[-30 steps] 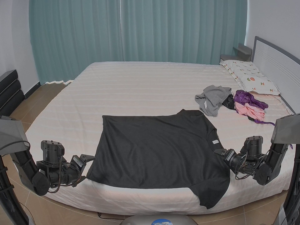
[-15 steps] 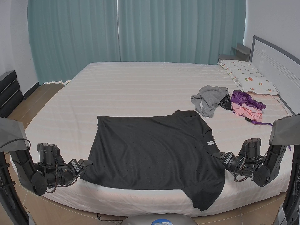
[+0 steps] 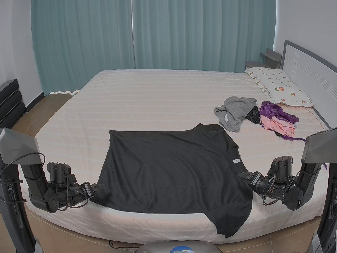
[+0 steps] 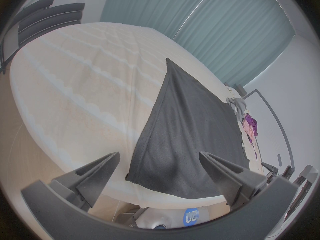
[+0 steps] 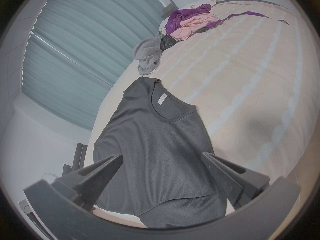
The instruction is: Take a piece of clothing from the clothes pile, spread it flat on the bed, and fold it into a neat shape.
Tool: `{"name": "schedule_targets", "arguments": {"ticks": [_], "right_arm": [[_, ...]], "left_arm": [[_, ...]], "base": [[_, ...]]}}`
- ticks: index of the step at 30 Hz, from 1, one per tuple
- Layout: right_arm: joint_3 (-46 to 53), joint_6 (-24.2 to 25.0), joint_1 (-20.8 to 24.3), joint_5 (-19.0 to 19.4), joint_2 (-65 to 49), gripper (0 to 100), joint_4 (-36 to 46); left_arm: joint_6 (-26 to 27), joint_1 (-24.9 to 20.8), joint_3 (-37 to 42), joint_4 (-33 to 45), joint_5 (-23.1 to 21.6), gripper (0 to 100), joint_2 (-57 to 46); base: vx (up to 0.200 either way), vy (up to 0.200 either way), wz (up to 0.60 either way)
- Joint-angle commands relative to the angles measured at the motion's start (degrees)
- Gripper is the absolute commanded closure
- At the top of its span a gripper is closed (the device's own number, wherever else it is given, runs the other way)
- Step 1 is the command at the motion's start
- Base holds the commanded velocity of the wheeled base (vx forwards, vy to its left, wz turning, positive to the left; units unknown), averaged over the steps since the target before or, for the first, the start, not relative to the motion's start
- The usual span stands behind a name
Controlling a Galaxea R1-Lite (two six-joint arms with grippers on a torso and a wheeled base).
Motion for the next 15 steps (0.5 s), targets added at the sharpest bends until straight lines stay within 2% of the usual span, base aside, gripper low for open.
{"name": "schedule_targets", "arguments": {"ticks": [1,11,15], "right_arm": [[0.1,0.0,0.0,0.0,0.1,0,0.0],[0.1,-0.4,0.1,-0.1,0.9,0,-0.1],[0.1,-0.7,0.0,-0.1,1.0,0,-0.3]], "left_arm": [[0.2,-0.4,-1.5,0.5,0.0,0,2.7],[0.7,-0.5,-1.0,0.4,0.5,0,2.9],[3.0,-0.7,-0.3,0.2,0.8,0,3.7]], "base": [[0.000,0.000,0.00],[0.000,0.000,0.00],[0.000,0.000,0.00]]}}
